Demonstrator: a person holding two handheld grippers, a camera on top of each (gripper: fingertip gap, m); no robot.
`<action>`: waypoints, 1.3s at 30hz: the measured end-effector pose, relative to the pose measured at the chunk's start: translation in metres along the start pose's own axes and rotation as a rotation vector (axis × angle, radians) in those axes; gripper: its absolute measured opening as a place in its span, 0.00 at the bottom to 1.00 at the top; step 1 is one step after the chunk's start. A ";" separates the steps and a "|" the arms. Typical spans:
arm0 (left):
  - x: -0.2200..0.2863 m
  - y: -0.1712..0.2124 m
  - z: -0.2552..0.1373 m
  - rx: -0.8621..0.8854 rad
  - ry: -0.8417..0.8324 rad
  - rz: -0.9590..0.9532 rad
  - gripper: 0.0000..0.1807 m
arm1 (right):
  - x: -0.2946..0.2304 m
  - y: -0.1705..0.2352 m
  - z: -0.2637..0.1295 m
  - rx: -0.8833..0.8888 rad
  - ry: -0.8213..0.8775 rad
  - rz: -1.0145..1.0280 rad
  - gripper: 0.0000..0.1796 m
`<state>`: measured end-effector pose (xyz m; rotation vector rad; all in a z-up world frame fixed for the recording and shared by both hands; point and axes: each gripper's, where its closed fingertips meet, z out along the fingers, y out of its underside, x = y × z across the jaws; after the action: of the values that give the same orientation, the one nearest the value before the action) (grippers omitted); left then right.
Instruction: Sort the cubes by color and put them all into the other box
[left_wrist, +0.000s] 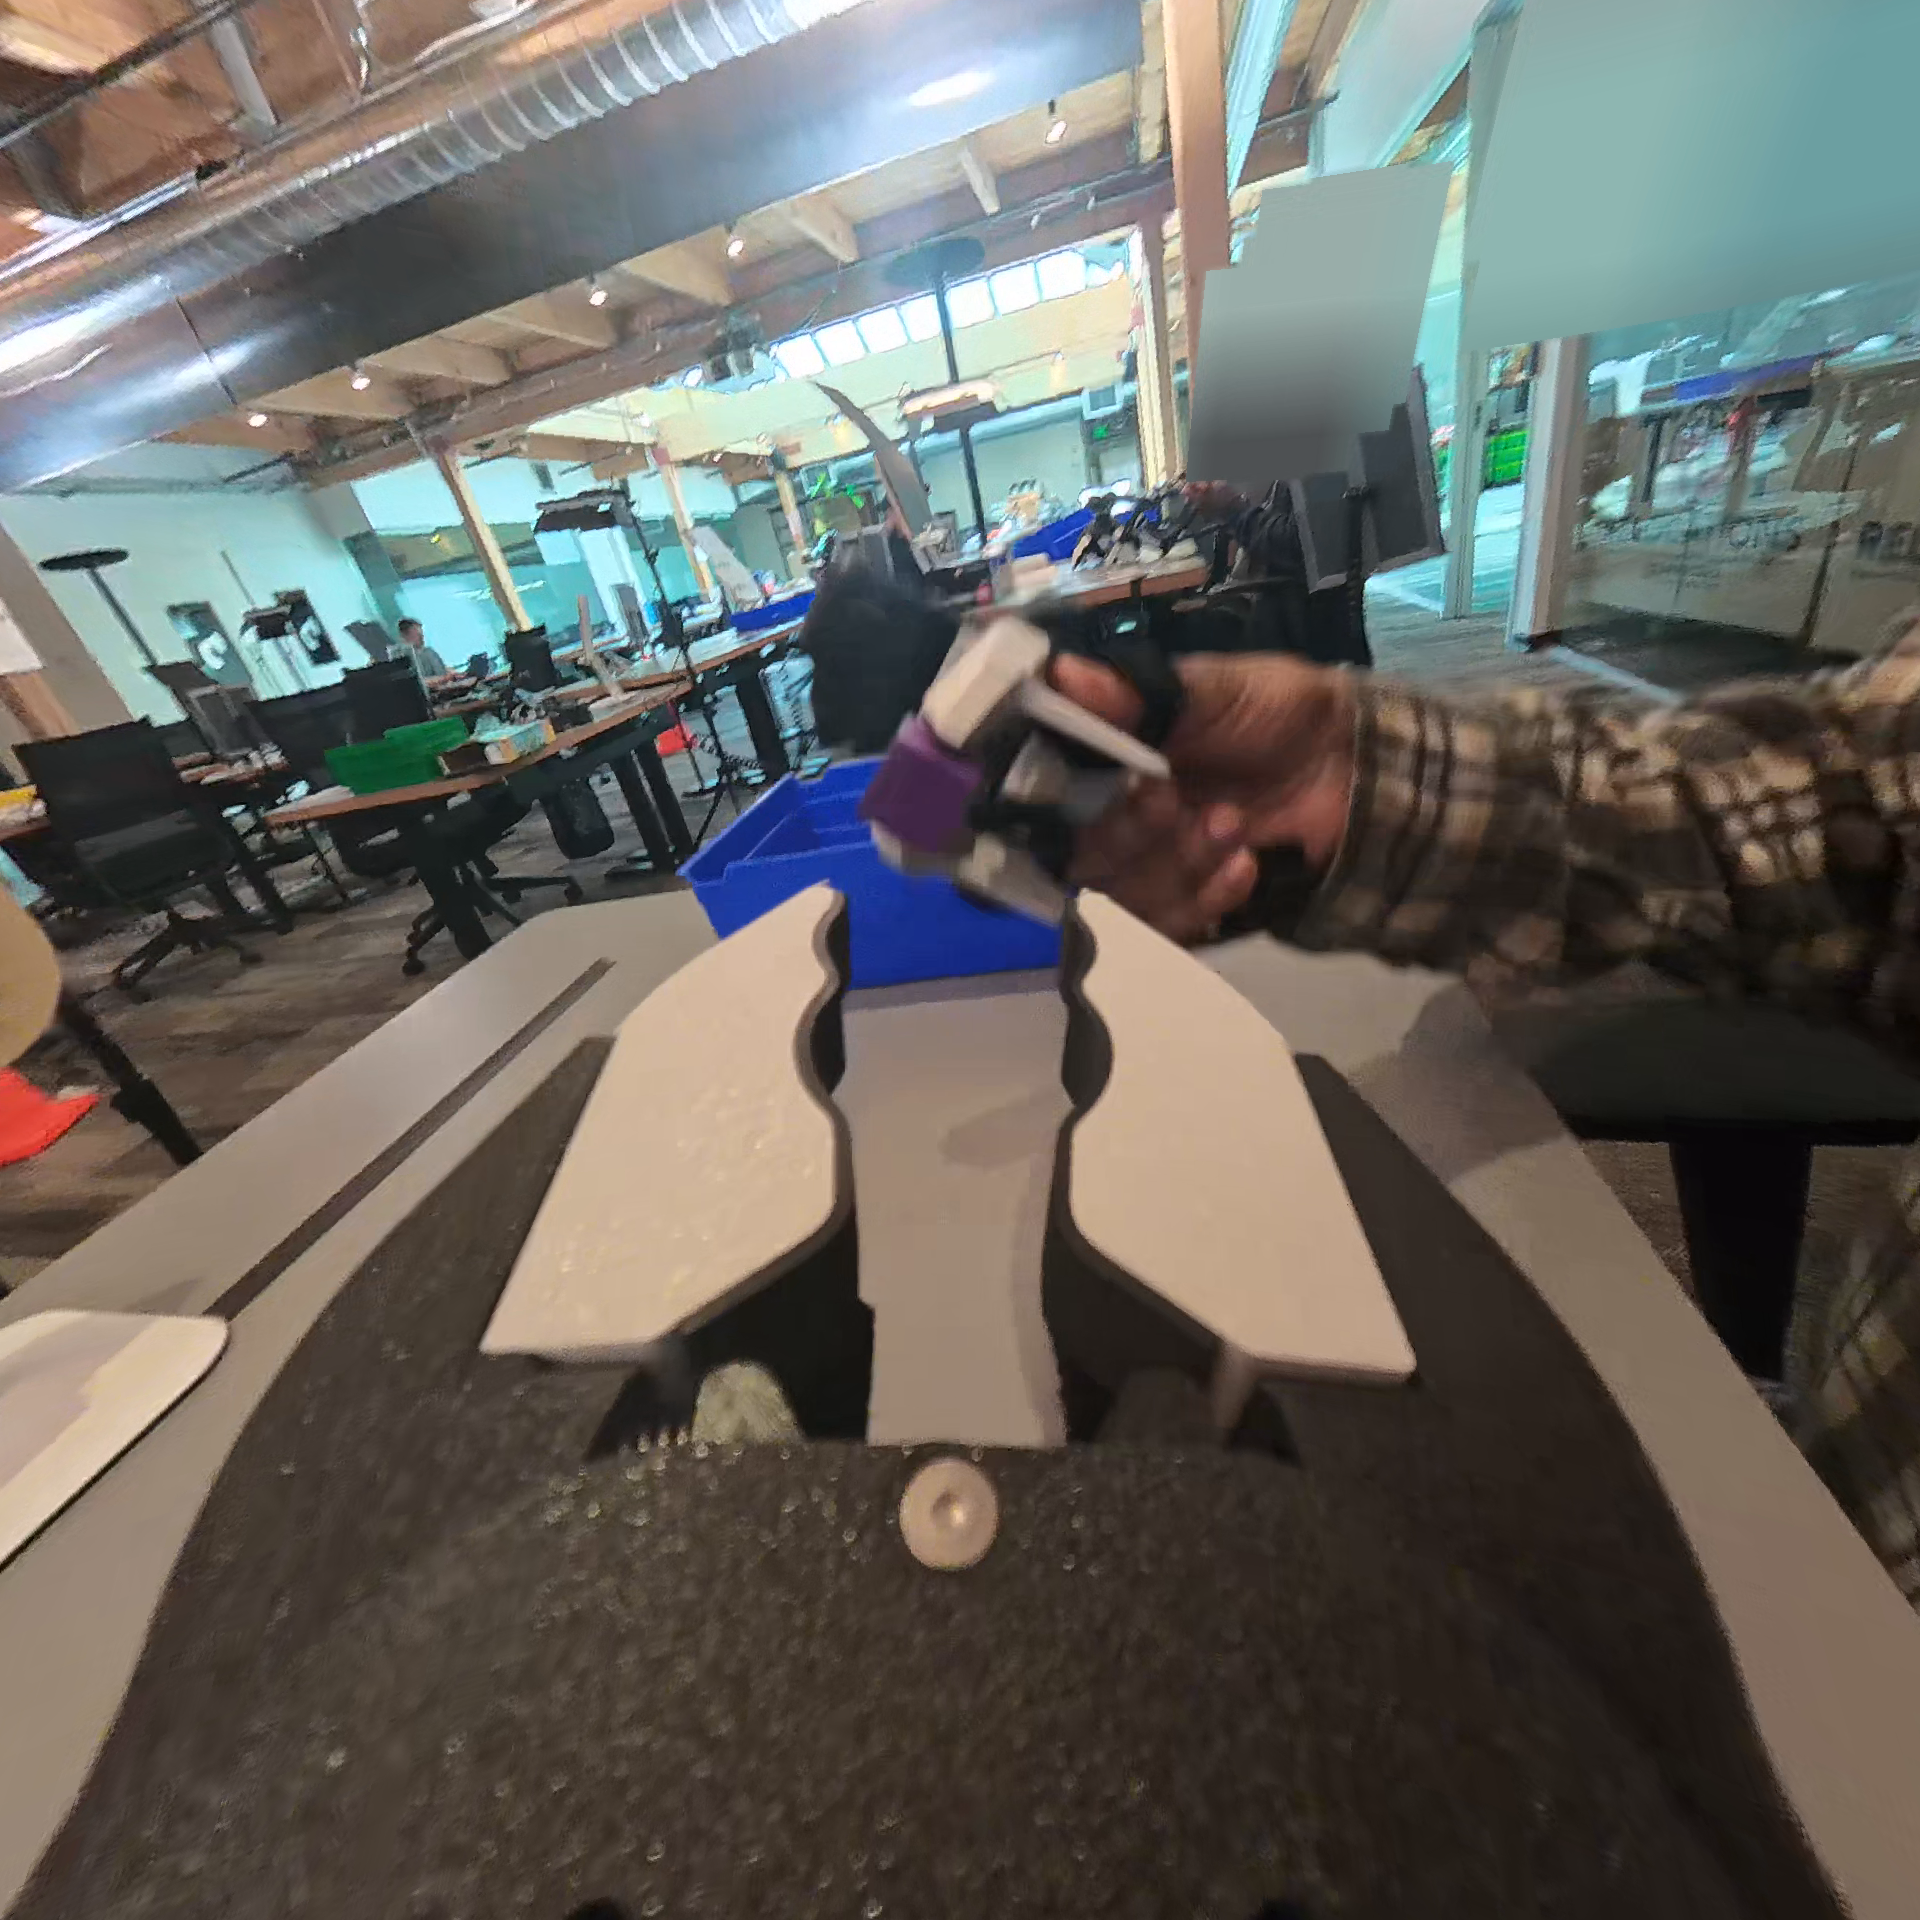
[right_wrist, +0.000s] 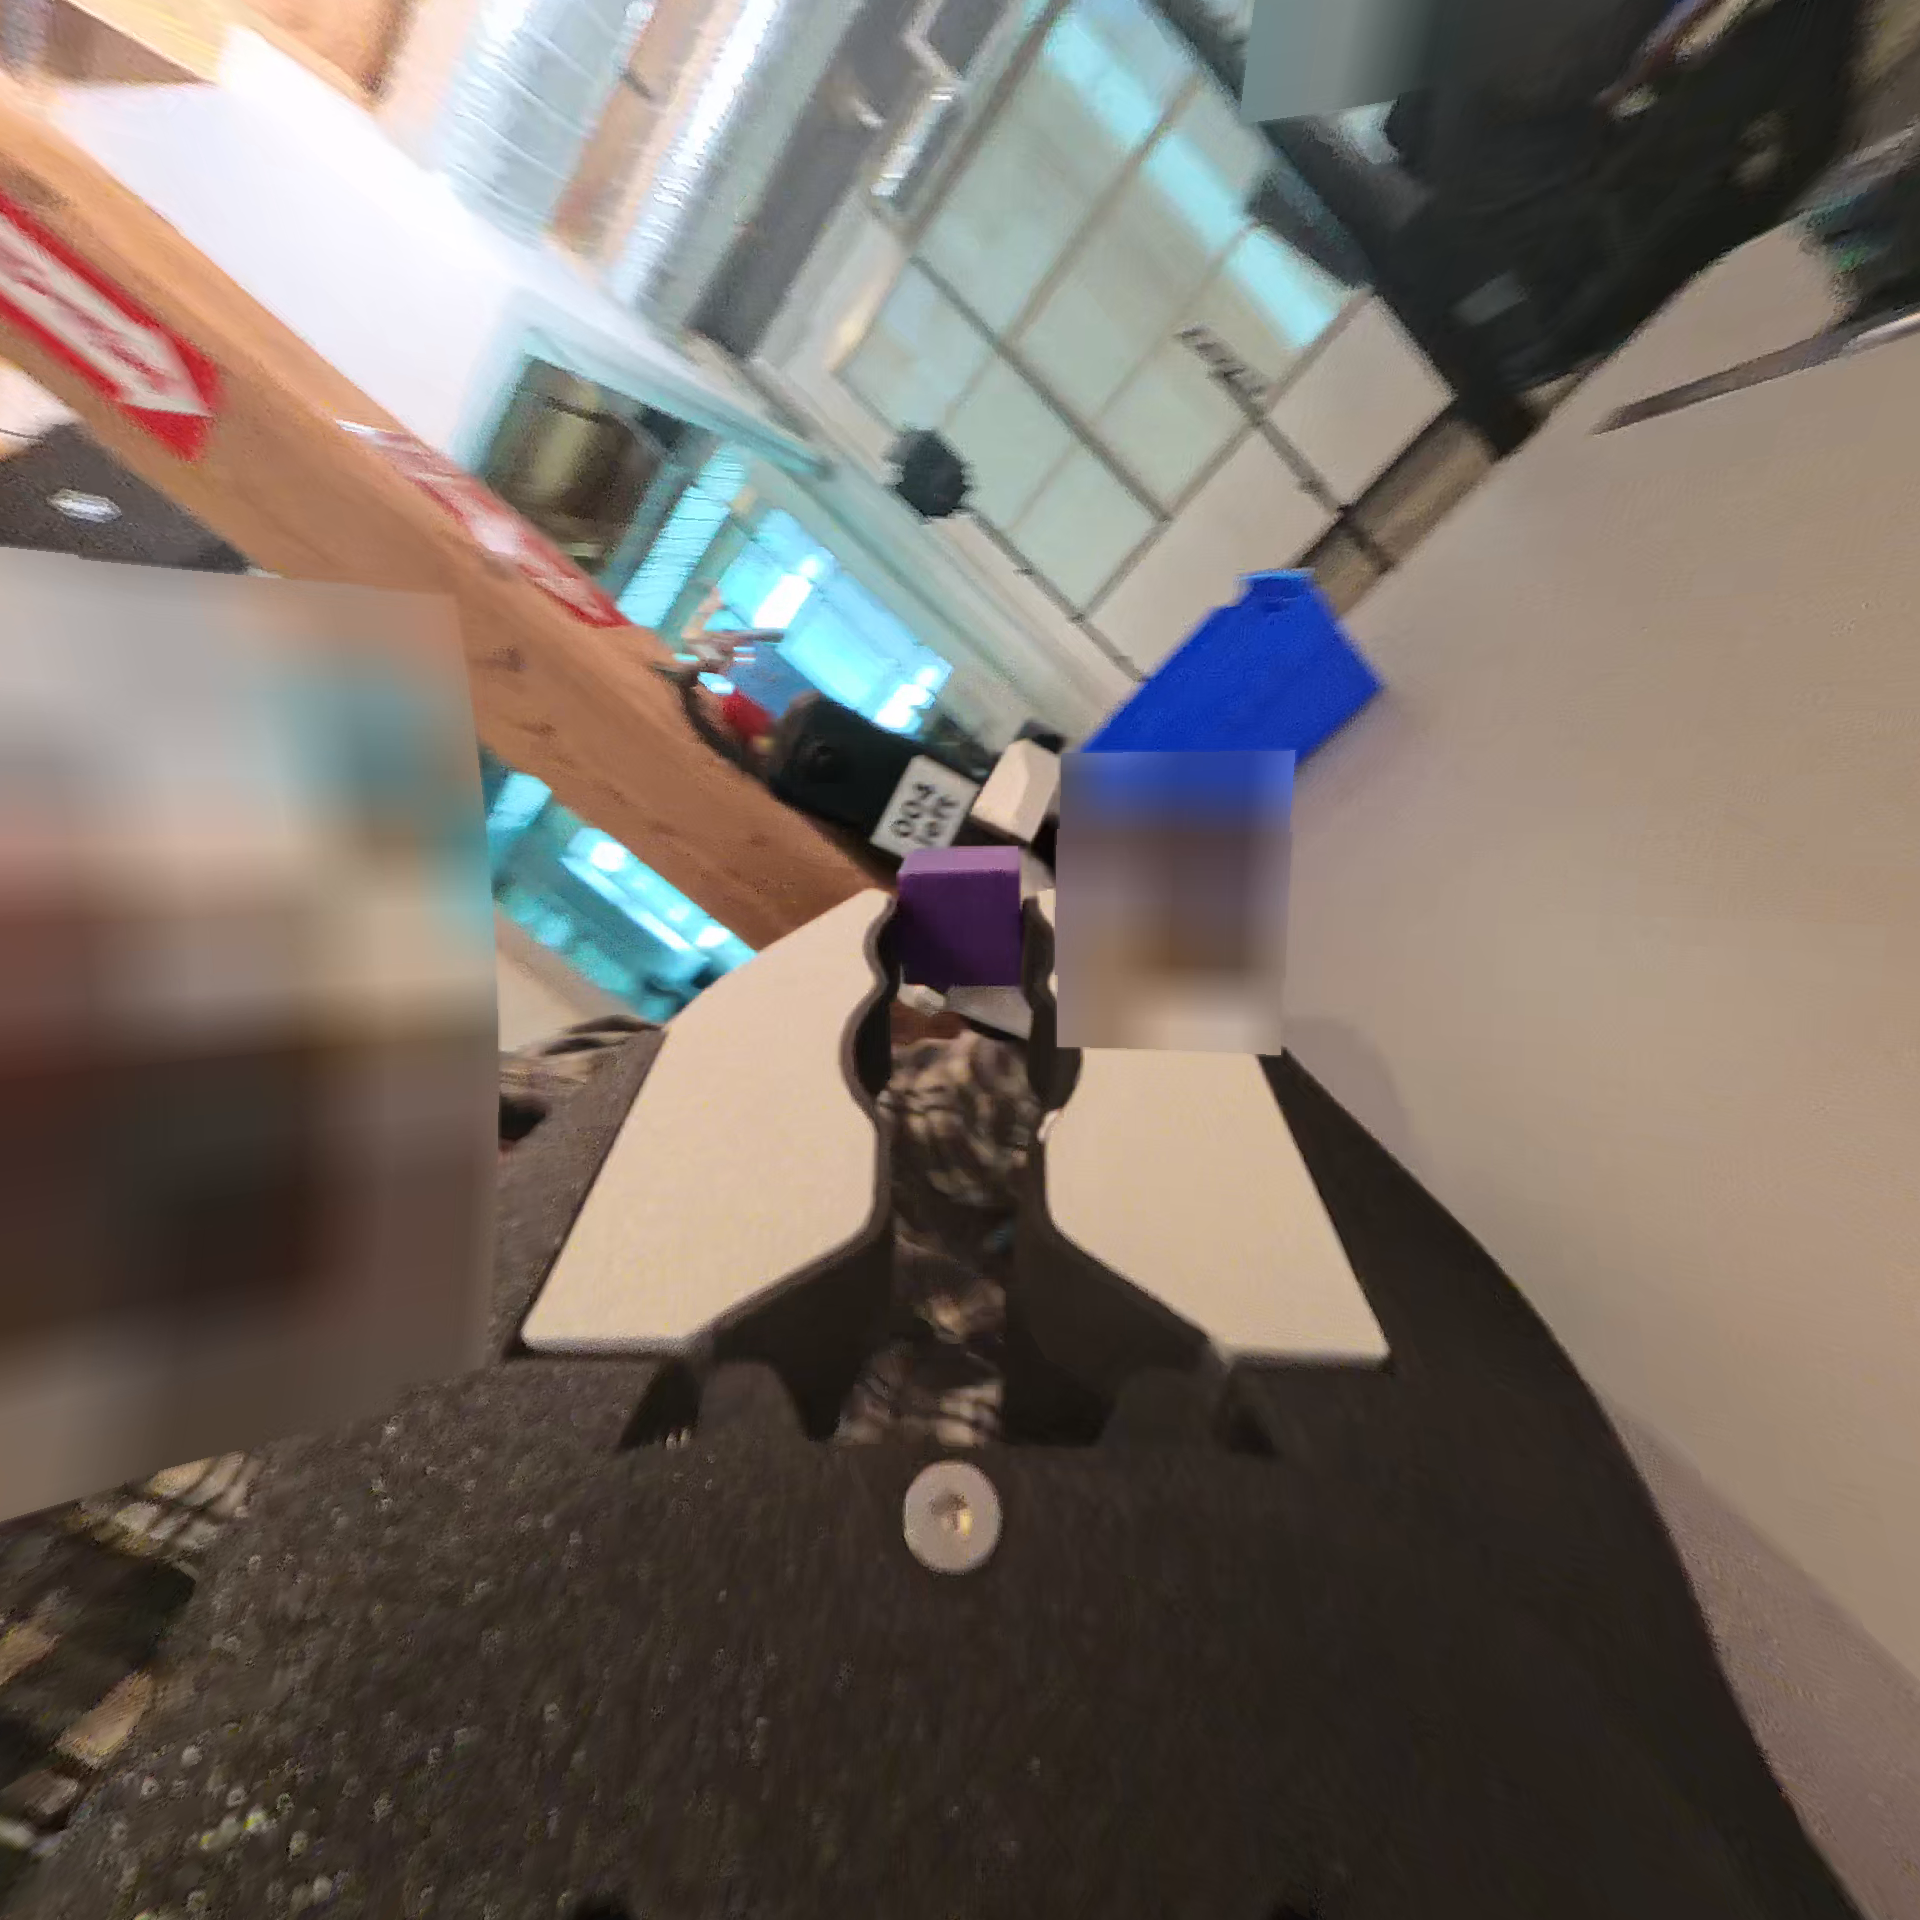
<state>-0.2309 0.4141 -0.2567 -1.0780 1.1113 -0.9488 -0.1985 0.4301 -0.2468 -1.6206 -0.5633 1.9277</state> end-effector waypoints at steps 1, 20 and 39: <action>0.001 0.007 0.003 -0.026 -0.016 0.010 0.23 | 0.002 -0.007 -0.020 -0.005 0.086 -0.039 0.12; -0.005 0.050 -0.008 -0.261 -0.113 -0.115 0.23 | 0.149 0.006 -0.336 -0.714 1.275 0.103 0.12; -0.016 0.062 -0.028 -0.205 -0.177 -0.060 0.25 | 0.028 -0.112 -0.453 -0.454 1.683 0.142 0.44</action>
<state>-0.2585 0.4384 -0.3163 -1.3422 1.0502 -0.7808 0.2592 0.5180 -0.2800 -2.8030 -0.1004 -0.0273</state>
